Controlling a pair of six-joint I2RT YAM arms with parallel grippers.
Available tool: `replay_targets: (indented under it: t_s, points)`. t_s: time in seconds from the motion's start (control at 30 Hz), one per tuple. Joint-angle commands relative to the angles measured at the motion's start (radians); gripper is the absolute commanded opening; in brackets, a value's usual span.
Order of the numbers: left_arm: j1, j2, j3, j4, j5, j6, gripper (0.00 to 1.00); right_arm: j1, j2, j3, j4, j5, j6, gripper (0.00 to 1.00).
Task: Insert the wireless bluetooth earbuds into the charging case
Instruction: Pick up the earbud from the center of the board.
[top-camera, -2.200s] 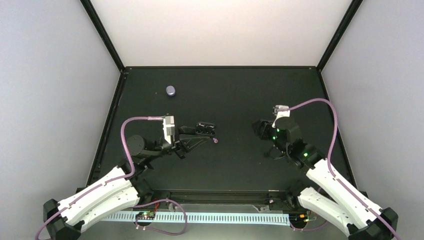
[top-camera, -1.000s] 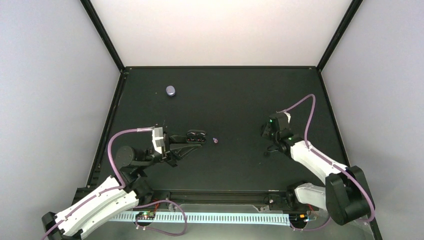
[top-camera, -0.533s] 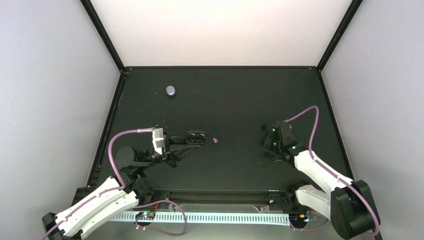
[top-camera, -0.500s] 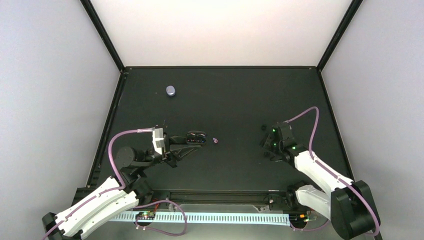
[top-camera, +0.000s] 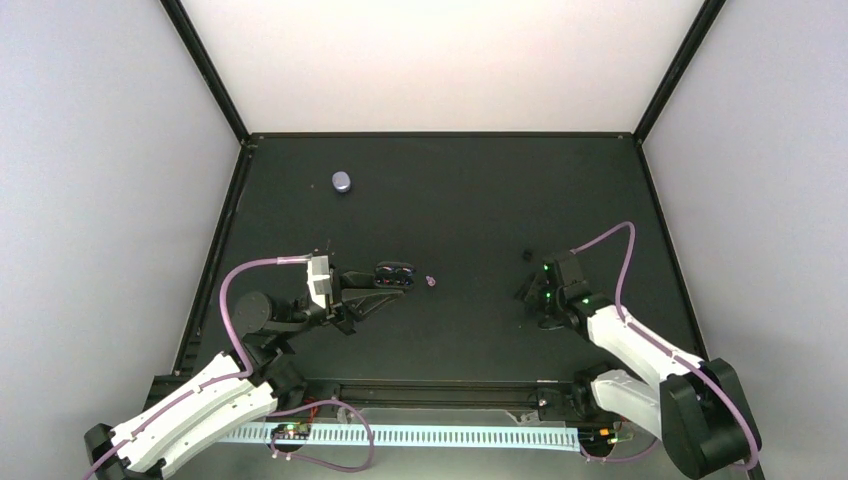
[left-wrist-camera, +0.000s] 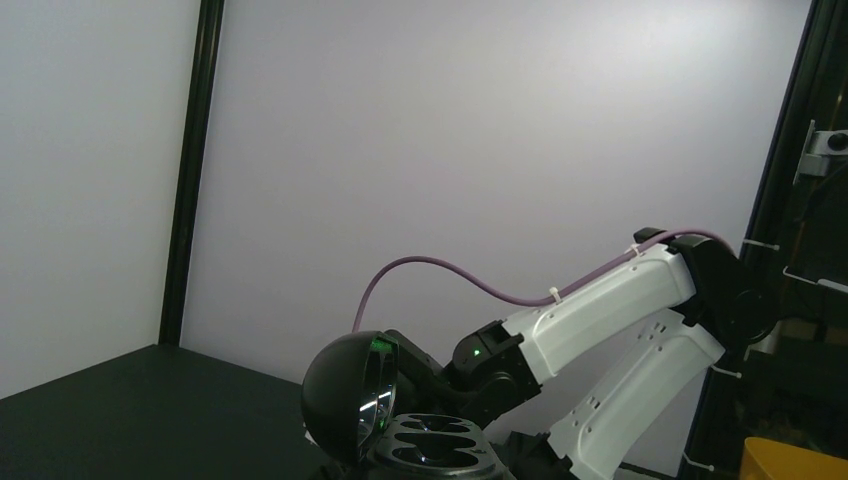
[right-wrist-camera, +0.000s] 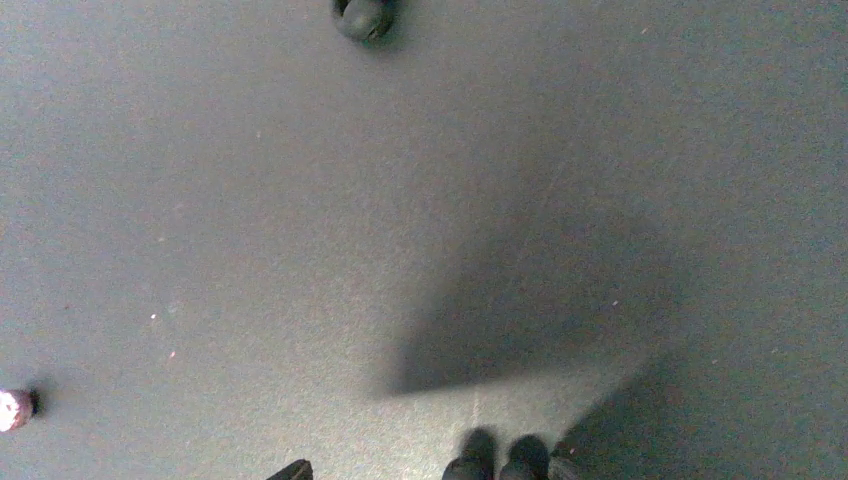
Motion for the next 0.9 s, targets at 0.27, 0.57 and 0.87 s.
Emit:
replay_targets:
  t_s: [0.27, 0.57, 0.87]
  points:
    - [0.004, 0.005, 0.013, 0.013, 0.019, 0.007, 0.02, 0.127, -0.001, -0.019, 0.003, -0.059, 0.088, 0.59]
    - [0.004, 0.011, 0.016, 0.008, 0.022, 0.013, 0.02, 0.155, -0.105, 0.045, -0.142, 0.065, 0.001, 0.60]
    - [0.005, 0.020, 0.021, 0.003, 0.023, 0.019, 0.02, 0.222, 0.018, 0.154, -0.139, 0.057, -0.127, 0.52]
